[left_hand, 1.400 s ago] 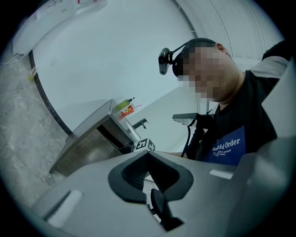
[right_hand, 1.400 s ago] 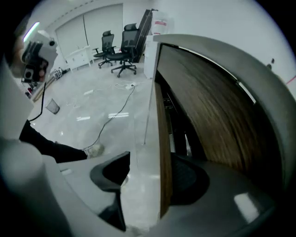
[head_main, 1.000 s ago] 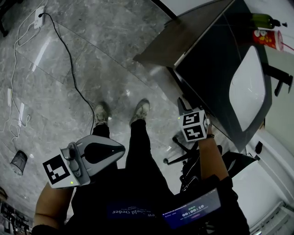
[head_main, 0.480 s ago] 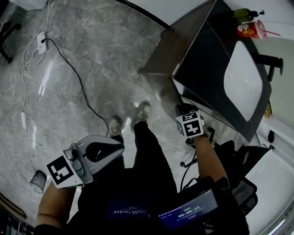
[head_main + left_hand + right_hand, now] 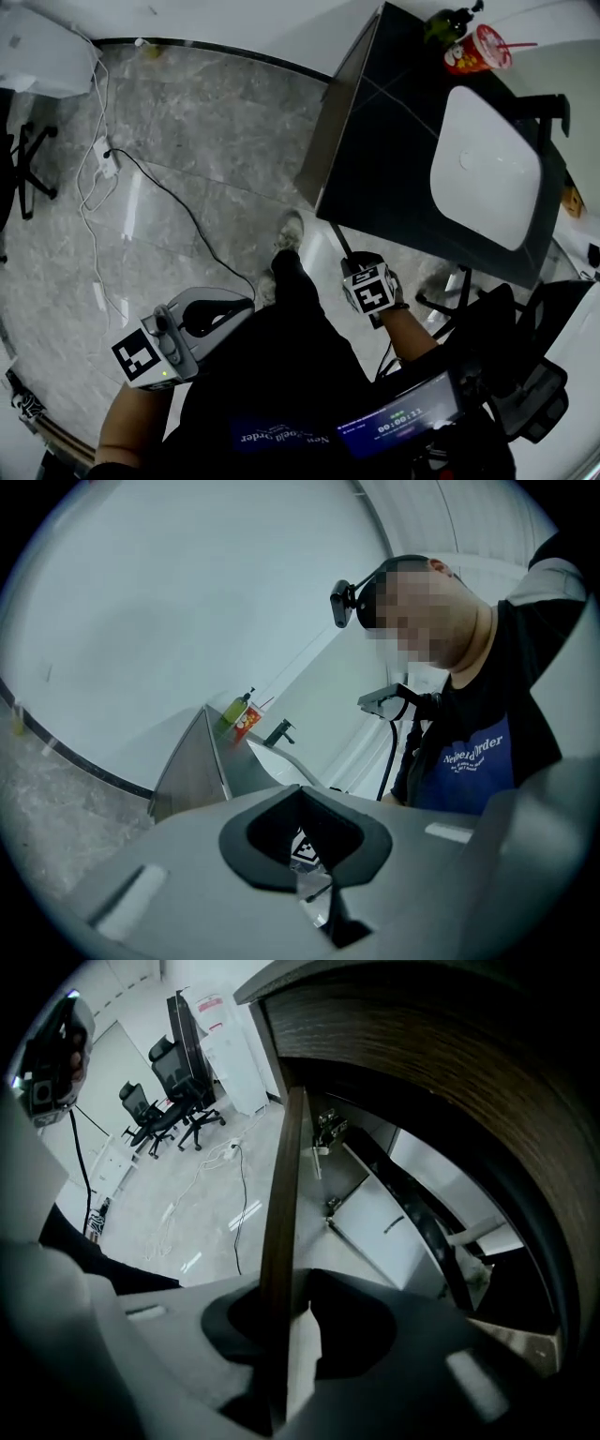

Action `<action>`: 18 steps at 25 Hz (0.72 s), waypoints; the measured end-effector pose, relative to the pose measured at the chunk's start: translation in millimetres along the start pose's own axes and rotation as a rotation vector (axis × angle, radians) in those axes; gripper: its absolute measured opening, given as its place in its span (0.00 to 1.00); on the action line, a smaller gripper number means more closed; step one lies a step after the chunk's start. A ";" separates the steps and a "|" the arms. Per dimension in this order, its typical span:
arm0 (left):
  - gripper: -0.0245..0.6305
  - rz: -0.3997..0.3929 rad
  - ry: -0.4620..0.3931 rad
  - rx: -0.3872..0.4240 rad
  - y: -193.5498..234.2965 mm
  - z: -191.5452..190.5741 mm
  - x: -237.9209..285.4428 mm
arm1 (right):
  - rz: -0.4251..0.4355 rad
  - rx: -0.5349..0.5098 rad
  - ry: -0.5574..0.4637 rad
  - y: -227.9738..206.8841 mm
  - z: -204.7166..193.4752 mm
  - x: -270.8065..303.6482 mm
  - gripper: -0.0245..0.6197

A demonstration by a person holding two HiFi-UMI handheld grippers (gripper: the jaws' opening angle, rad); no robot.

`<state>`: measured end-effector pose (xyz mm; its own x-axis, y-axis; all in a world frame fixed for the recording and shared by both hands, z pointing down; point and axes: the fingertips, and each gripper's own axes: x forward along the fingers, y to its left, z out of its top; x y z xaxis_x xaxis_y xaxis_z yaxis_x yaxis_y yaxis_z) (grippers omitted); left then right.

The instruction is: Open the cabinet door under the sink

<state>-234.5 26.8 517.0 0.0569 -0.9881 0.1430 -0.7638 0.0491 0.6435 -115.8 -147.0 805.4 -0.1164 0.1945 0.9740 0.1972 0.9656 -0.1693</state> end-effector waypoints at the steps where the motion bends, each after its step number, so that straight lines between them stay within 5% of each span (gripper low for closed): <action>1: 0.04 -0.001 0.008 0.002 5.5 8.4 6.3 | 0.005 -0.009 0.005 -1.0 1.7 0.1 0.16; 10: 0.04 -0.133 0.029 0.015 37.6 77.1 83.3 | 0.019 0.000 0.053 0.6 -0.6 -1.9 0.16; 18: 0.04 -0.332 0.162 -0.008 76.7 99.0 99.1 | -0.036 0.134 0.093 2.6 -3.6 0.0 0.16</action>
<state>-351.1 -81.8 506.0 0.4029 -0.9143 0.0421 -0.6817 -0.2691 0.6803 -111.8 -145.1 805.4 -0.0297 0.1484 0.9885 0.0626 0.9873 -0.1464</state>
